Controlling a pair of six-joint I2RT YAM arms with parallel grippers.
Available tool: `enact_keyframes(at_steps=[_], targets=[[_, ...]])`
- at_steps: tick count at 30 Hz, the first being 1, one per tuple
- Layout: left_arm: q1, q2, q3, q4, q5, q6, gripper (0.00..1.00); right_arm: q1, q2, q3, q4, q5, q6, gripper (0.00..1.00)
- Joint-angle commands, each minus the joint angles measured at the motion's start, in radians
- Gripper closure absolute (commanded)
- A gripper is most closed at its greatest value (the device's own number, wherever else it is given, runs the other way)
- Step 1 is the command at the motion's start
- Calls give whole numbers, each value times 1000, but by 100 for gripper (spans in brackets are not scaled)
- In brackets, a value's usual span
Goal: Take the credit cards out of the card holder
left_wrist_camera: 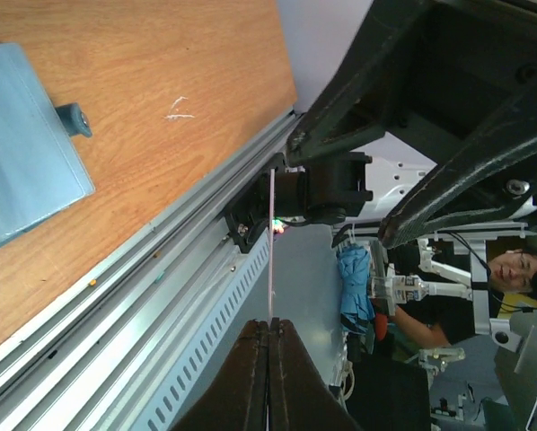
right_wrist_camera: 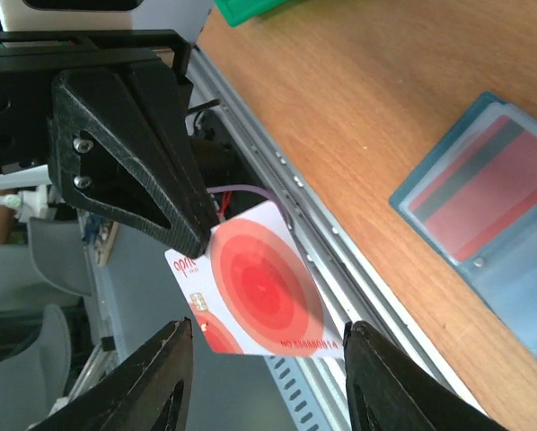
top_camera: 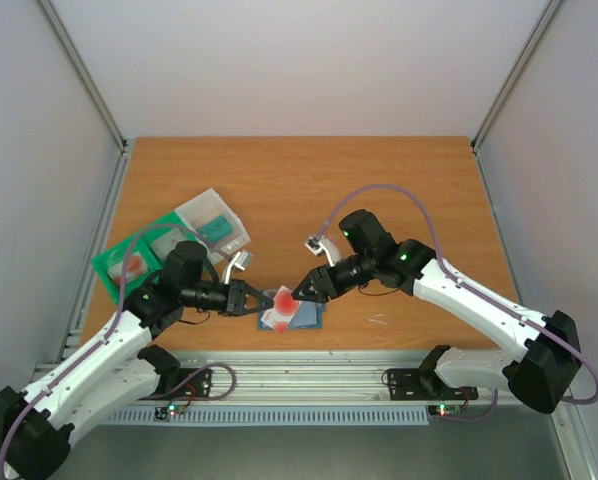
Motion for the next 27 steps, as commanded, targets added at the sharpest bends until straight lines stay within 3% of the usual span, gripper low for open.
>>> enact_keyframes(at_steps=[1,5,19,23,27], targets=[[-2,-27,-1,44,62,1,100,2,24,10,79,-112,17,52],[-2,-44,-16,72,74,-10,100,4,57,-6,114,-170,37,53],[-2,-91,-27,104,85,-43,100,1,79,-40,202,-229,114,71],[-2,-95,-33,105,87,-45,100,2,83,-39,196,-223,106,62],[-3,-94,-34,106,84,-45,100,3,82,-38,193,-219,105,59]])
